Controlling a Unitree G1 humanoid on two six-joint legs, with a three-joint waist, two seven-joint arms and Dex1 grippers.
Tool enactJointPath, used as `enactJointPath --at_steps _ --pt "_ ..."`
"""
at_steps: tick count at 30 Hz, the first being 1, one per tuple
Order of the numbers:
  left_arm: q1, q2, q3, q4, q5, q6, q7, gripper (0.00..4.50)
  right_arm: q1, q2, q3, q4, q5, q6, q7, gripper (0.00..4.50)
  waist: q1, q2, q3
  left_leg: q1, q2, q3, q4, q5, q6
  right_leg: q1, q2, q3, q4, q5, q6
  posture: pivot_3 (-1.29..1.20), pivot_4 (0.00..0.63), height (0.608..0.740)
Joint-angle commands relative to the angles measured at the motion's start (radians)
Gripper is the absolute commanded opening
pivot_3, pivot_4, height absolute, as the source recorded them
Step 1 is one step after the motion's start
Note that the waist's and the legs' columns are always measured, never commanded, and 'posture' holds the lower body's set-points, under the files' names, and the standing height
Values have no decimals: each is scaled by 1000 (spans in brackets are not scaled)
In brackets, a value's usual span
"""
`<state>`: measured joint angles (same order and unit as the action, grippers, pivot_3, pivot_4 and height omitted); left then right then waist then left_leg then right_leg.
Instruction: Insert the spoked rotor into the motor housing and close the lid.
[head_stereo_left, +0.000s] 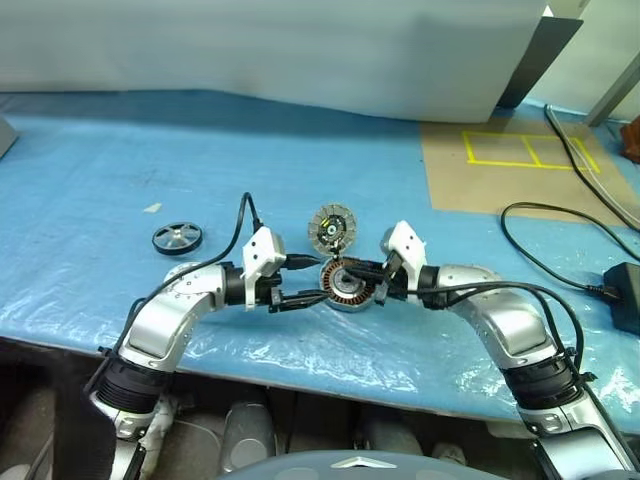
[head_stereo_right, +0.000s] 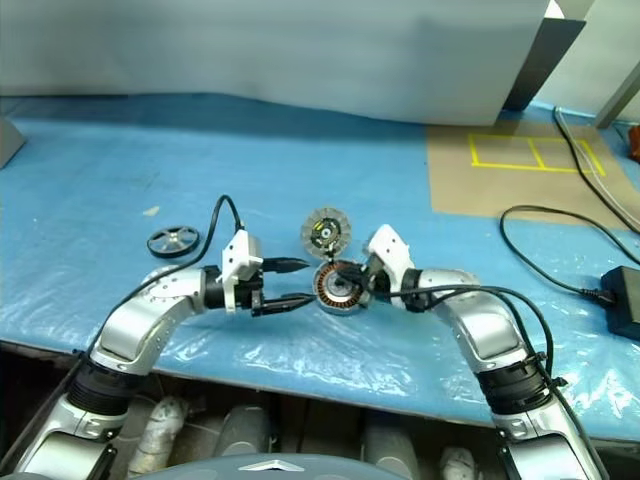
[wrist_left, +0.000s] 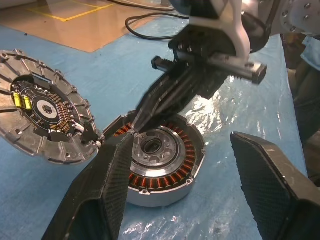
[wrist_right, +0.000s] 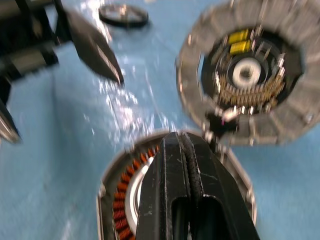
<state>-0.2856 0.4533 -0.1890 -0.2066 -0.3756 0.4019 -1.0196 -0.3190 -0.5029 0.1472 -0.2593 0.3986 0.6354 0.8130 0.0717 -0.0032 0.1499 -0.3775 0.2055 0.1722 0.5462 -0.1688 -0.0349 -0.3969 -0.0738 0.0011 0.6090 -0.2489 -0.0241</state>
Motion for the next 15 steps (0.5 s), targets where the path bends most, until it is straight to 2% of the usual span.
enactJointPath --at_steps 1,5,15 --pt "8 22 15 -51 -53 18 -32 3279 -10 -10 9 -71 24 20 15 27 0 0 0 -1 0 0 0 0 0 -1 0 0 0 1 2 0 150 740" --pt "34 65 18 -59 -58 0 -64 3279 -8 -10 43 -11 -39 -13 -7 27 -1 0 0 -2 1 0 -2 0 0 -3 1 -2 0 2 3 0 150 740" --pt "30 100 6 -28 -26 -62 -81 3279 -10 1 19 23 -20 -17 24 27 -1 0 0 -3 0 0 2 0 0 -3 0 -1 1 0 0 0 150 740"
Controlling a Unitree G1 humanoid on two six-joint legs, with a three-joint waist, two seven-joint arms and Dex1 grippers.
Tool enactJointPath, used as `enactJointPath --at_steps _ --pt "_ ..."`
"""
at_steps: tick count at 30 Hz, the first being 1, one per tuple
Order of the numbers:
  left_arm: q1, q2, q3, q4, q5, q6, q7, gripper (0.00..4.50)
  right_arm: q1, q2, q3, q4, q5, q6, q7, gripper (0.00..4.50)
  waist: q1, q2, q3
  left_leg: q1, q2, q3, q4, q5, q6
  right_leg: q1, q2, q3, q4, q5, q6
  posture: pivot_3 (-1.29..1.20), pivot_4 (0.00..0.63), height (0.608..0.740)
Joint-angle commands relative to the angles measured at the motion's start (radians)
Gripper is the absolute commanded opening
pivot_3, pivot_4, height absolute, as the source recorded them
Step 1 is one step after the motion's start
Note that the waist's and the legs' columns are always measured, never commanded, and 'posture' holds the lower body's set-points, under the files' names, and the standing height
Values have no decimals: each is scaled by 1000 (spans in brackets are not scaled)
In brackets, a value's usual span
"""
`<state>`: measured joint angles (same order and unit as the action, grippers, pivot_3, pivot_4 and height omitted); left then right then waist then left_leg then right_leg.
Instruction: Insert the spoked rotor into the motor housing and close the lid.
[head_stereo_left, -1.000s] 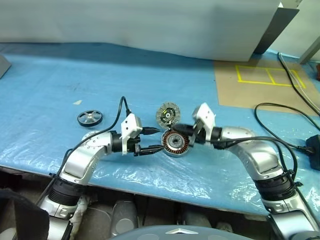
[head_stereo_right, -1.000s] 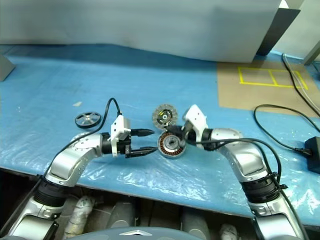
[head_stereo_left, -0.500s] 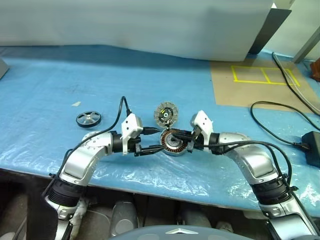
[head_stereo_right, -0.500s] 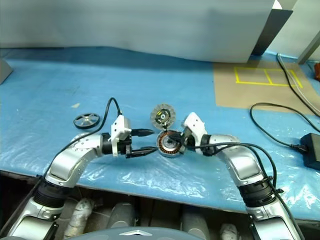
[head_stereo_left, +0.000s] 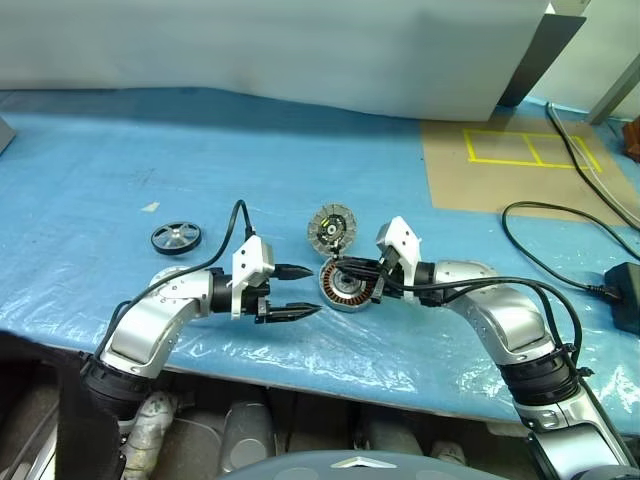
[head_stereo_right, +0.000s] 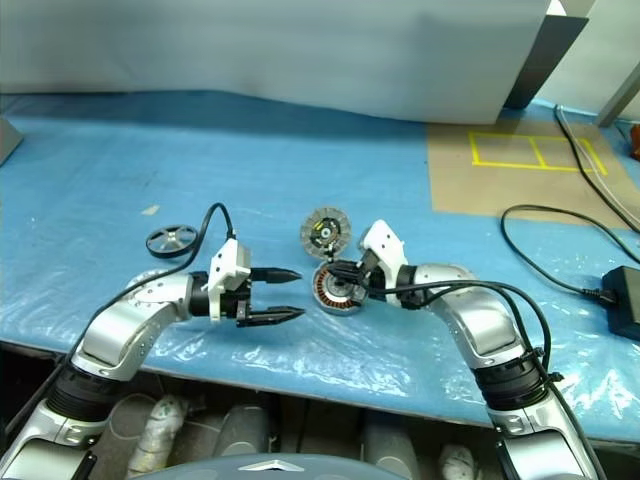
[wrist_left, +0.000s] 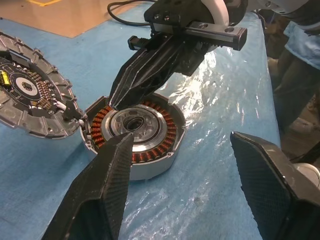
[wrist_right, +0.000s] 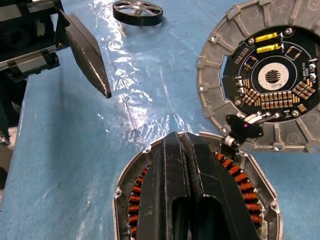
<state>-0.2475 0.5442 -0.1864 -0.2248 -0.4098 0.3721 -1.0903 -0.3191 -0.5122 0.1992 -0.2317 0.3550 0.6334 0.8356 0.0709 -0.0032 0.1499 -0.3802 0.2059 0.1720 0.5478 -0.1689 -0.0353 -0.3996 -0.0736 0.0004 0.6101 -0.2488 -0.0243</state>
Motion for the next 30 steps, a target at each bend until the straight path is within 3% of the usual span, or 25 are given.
enactJointPath --at_steps 1,4,9,12,17,21,30 --pt "-7 8 3 -7 10 -34 -9 3279 -22 26 -57 -3 50 -1 -7 27 0 0 0 0 0 0 0 0 0 0 0 0 0 0 0 0 150 740" --pt "-3 5 -1 -4 14 -41 -5 3279 -39 44 -69 18 59 17 -17 27 -1 0 0 0 0 0 0 0 0 -1 0 0 1 0 0 0 150 740" --pt "-4 -3 -4 2 19 -47 1 3279 51 -103 229 104 -249 -165 31 27 3 1 -1 0 0 0 0 0 0 1 0 -1 1 0 0 0 150 740" --pt "-5 -12 1 9 15 -44 9 3279 44 -53 110 98 -131 -109 16 27 1 0 -2 7 0 0 -2 0 0 8 0 -1 -1 0 0 0 150 740" --pt "-1 -14 -6 29 27 -62 2 3279 2 -44 56 138 -138 -127 8 27 -1 0 -2 9 0 0 -1 0 0 10 -1 0 -2 -1 0 0 150 740" --pt "-3 -21 -9 40 29 -72 1 3279 -37 16 -42 95 -17 -55 3 27 -1 0 -2 10 0 0 -1 0 0 10 -1 0 0 0 -1 0 150 740" --pt "7 -14 -5 50 29 -88 -13 3279 -62 -95 46 13 -100 -89 90 27 0 1 -1 5 0 0 -2 0 0 5 0 0 -1 0 0 0 150 740"
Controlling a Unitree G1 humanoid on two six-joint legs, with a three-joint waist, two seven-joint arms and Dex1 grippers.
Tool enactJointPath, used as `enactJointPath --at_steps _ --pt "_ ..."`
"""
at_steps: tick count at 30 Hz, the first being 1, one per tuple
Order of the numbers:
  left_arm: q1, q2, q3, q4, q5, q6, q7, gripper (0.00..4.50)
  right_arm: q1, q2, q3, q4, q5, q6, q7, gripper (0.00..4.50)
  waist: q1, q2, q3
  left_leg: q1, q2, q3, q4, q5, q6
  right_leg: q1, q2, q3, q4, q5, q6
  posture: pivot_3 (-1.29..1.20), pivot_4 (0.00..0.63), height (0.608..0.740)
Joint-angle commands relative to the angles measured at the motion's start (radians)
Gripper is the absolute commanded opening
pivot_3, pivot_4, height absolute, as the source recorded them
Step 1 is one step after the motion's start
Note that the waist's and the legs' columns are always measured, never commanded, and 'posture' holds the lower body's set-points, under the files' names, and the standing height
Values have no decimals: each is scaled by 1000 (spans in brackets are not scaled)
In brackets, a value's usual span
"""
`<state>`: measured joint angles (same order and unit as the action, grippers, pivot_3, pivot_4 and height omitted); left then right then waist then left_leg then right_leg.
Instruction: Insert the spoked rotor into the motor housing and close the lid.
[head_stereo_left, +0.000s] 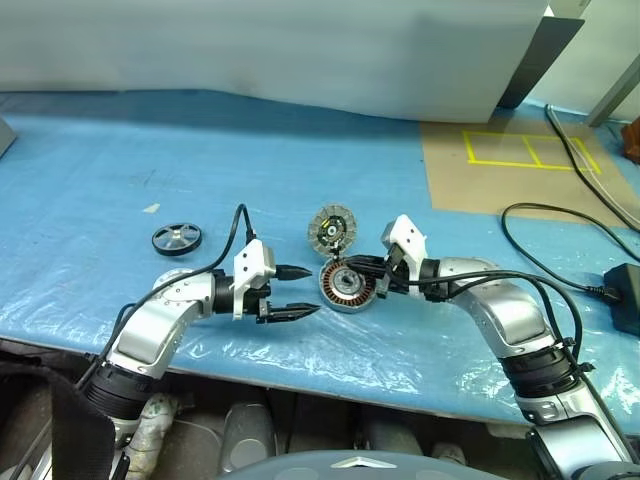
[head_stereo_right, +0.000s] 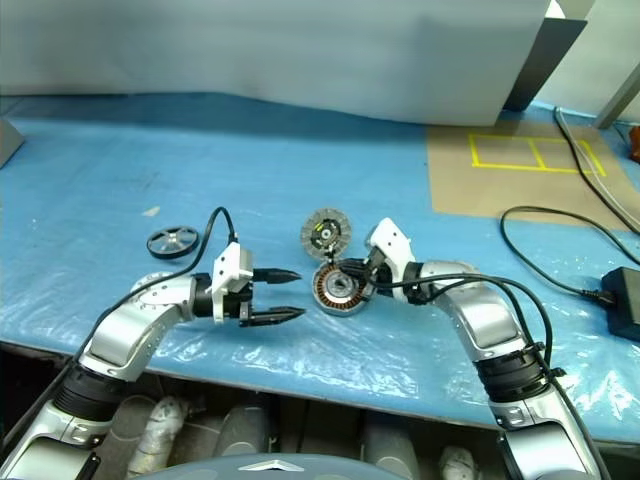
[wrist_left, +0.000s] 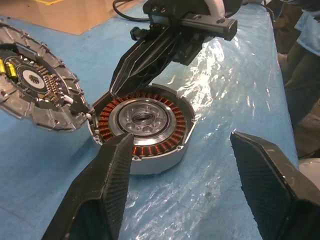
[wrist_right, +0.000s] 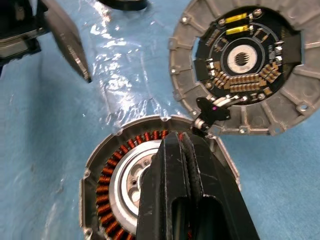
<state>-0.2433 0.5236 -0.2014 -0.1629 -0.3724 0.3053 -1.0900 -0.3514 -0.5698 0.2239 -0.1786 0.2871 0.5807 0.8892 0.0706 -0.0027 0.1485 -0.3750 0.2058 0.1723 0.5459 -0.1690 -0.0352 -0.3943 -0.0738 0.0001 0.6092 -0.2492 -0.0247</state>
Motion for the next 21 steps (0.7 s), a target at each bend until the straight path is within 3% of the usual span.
enactJointPath --at_steps 1,5,14,21 --pt "3 6 10 -11 -8 -22 -15 3279 -36 -47 27 -37 -35 -43 50 206 0 0 0 -1 0 0 0 0 0 -1 0 0 0 0 0 0 150 740" --pt "4 7 10 5 -2 -36 -21 3279 -65 -91 76 -22 -89 -103 109 1268 0 0 0 -1 0 0 0 0 0 -1 0 0 0 0 0 0 150 740" --pt "22 2 7 22 7 -65 -18 3279 -108 -47 117 59 -126 -140 135 4343 -1 0 0 -1 0 0 1 0 0 -1 0 1 1 0 0 0 150 740" --pt "28 5 10 29 9 -74 -17 3279 -105 -67 94 44 -116 -145 170 4451 -1 0 0 -3 0 0 2 0 0 -3 0 0 1 0 0 0 150 740"
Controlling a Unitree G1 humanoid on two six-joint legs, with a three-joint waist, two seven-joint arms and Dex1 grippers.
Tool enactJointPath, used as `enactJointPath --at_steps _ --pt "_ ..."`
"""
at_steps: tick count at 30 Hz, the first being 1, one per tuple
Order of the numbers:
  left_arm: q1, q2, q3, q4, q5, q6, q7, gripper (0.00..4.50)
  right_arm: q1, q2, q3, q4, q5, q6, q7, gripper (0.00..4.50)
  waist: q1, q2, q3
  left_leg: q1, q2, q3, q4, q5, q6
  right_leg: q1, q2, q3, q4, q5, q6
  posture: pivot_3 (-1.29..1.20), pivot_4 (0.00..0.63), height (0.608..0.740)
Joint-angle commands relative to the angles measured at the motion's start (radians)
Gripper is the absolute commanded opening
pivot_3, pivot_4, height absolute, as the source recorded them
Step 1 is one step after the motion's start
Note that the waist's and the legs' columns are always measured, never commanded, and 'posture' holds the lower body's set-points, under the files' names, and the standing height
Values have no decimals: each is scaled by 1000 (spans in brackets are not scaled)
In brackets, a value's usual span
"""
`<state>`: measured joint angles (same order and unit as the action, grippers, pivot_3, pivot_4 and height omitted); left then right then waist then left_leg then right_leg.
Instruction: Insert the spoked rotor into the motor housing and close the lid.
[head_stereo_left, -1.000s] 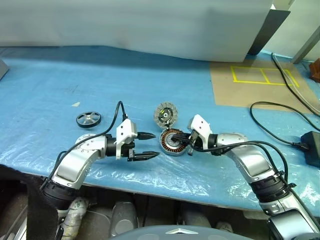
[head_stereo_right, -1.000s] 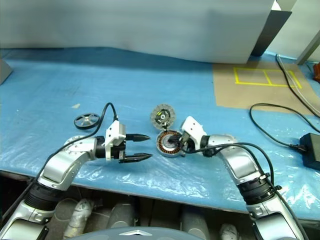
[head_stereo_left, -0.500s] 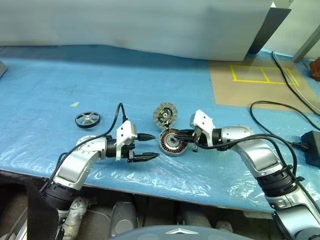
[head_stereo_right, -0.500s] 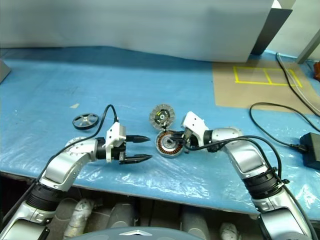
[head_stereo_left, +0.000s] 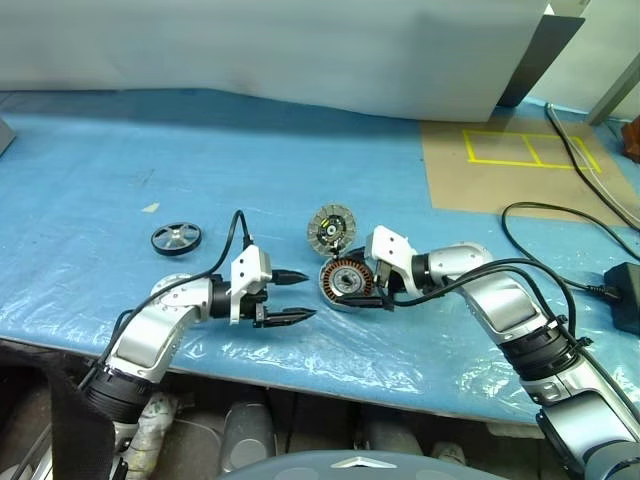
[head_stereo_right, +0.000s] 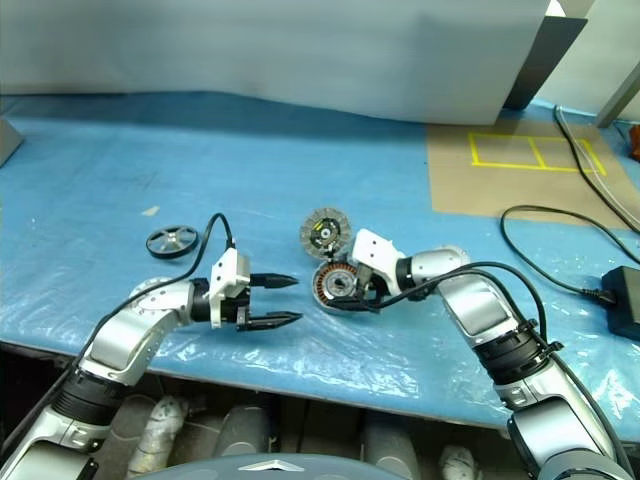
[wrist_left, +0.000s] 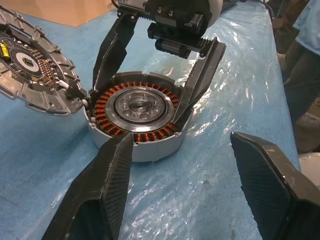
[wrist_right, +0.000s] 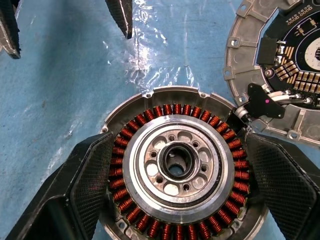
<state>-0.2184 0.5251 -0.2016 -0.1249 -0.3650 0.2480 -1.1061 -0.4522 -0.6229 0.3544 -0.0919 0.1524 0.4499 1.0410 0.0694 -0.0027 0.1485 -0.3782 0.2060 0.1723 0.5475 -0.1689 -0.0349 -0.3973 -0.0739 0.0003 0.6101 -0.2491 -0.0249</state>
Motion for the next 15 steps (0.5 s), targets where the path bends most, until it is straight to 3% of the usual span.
enactJointPath --at_steps 1,4,12,15 --pt "2 4 10 -10 1 -15 0 3279 -10 -15 -46 -48 25 -12 18 4451 0 0 0 0 0 0 0 0 0 0 0 0 0 0 0 0 150 740" --pt "-1 4 10 -13 0 -9 3 3279 -21 -10 -73 -70 51 11 21 3825 0 0 0 0 0 0 0 0 0 0 0 0 0 0 0 0 150 740" --pt "-6 0 5 -1 3 -14 1 3279 10 -11 -39 -76 29 21 30 1142 0 0 0 0 0 0 0 0 0 0 0 0 0 0 0 0 150 740" --pt "-8 0 5 2 6 -16 0 3279 1 1 -33 -43 22 19 21 1142 0 0 0 0 0 0 1 0 0 0 0 0 1 0 0 0 150 740"
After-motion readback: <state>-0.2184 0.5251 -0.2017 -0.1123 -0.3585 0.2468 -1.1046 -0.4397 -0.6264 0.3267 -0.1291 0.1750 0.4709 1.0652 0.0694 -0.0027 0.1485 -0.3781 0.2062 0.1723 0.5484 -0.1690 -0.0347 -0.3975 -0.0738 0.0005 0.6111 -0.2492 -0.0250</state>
